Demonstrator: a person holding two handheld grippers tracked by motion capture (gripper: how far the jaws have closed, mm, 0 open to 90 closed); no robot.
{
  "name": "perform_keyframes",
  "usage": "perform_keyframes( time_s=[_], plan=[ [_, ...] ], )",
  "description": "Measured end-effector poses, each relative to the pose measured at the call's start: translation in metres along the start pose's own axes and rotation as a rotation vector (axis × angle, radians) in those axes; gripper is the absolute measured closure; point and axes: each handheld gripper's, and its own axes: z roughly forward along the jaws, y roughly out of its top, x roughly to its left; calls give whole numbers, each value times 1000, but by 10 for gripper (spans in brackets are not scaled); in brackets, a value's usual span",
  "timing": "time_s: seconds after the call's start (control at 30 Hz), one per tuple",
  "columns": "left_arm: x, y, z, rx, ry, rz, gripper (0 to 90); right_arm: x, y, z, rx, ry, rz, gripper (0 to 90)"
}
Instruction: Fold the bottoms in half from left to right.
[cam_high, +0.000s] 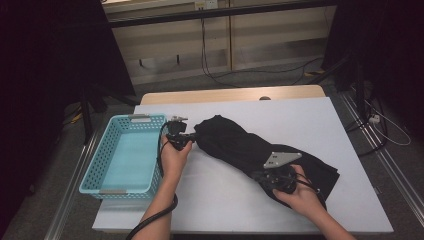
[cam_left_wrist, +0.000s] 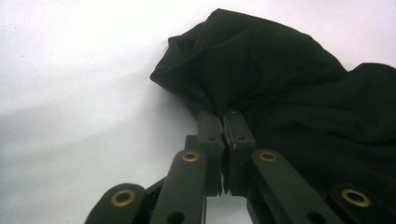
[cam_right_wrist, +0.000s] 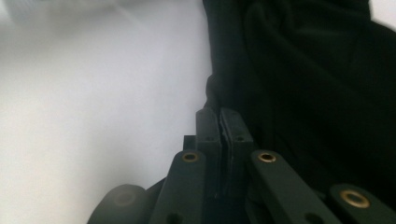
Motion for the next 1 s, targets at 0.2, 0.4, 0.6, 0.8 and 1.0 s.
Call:
perform_keyframes(
  time_s=[0.2, 0.4, 0.6, 0.8, 1.0],
  plan=[
    [1, 2, -3, -8, -11, -8, 876, -10, 9, -29, -111, 16, 53, 875],
    [3, 3, -4, -9, -15, -17, 876, -33, 2, -36, -134, -46, 114, 874],
    [1, 4, -2, -7, -12, -10, 875, -32, -6, -24, -95, -14, 126, 873],
    [3, 0, -1, -6, -13, -15, 871, 0, -3, -11, -34, 80, 27, 850],
    [5, -2, -2, 8, -2, -2, 865, 8, -2, -8, -12, 13, 55, 570]
  ],
)
